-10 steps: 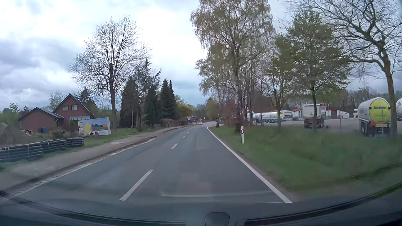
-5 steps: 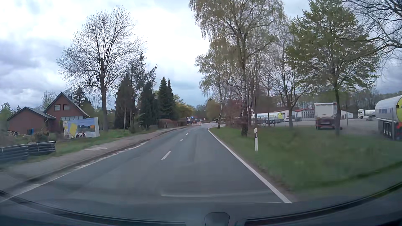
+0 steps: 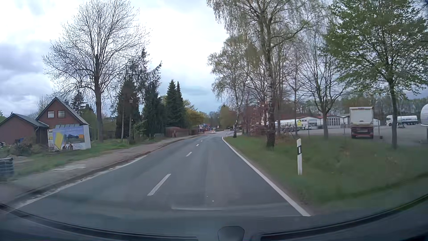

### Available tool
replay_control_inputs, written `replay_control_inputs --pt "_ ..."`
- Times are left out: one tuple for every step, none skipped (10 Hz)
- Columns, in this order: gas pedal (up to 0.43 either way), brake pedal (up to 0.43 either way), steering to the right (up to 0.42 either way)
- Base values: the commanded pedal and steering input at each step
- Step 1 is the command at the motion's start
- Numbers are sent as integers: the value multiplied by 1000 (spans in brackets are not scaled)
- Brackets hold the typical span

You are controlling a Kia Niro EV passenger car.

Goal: Follow the waypoints while adhering to traffic rules and regulations

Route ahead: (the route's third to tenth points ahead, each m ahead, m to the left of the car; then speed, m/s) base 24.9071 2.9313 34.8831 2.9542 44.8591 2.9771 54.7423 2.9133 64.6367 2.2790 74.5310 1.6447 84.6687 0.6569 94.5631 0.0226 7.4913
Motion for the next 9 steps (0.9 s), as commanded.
replay_control_inputs --pt "59 0 -6" --pt "59 0 -7" --pt "59 0 -7" --pt "59 0 -7" --pt "59 0 -7" --pt "59 0 -7" --pt "59 0 -6" --pt "59 0 -4" --pt "59 0 -3"
